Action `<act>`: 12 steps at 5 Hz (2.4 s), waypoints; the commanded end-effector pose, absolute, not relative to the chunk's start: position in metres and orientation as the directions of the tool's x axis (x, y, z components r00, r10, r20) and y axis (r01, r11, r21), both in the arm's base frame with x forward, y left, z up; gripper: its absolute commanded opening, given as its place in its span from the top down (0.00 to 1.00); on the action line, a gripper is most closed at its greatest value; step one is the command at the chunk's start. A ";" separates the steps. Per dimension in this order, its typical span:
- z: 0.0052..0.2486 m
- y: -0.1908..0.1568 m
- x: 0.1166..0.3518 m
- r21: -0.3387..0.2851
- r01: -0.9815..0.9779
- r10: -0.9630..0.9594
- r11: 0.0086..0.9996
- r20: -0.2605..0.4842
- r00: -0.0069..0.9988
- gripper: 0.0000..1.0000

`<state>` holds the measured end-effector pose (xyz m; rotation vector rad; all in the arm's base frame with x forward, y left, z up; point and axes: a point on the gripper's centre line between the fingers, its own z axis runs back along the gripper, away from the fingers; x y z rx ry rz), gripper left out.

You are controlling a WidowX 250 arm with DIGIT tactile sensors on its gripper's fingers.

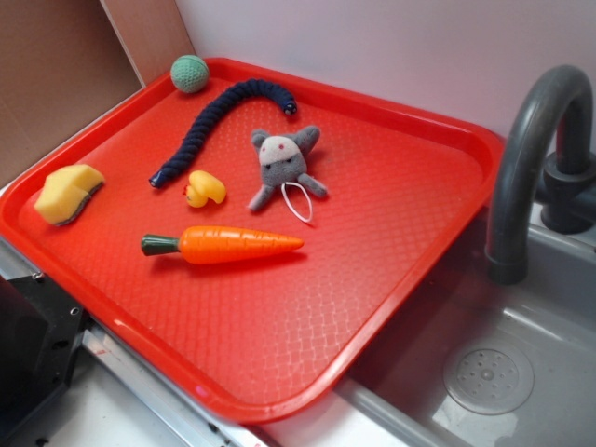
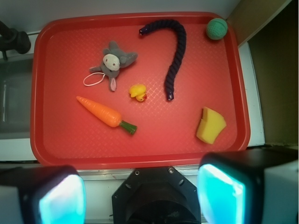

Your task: Grab the carrot.

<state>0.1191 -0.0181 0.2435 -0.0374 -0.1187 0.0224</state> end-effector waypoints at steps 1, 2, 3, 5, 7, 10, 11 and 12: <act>0.244 -0.018 0.119 -0.039 -0.020 0.025 0.999 0.118 0.993 0.00; 0.227 -0.013 0.131 -0.053 0.207 -0.194 0.977 0.180 0.964 0.00; 0.218 -0.016 0.143 -0.017 0.386 -0.372 0.922 0.232 0.899 0.00; 0.183 -0.057 0.176 0.028 0.665 -0.659 0.747 0.173 0.732 0.00; 0.140 -0.075 0.187 -0.021 0.715 -0.712 0.698 0.086 0.697 0.00; 0.067 -0.083 0.186 -0.100 0.778 -0.780 0.620 0.024 0.625 0.00; 0.045 -0.075 0.184 -0.128 0.853 -0.854 0.506 0.067 0.517 0.00; 0.031 -0.070 0.183 -0.147 0.843 -0.852 0.518 0.000 0.523 0.00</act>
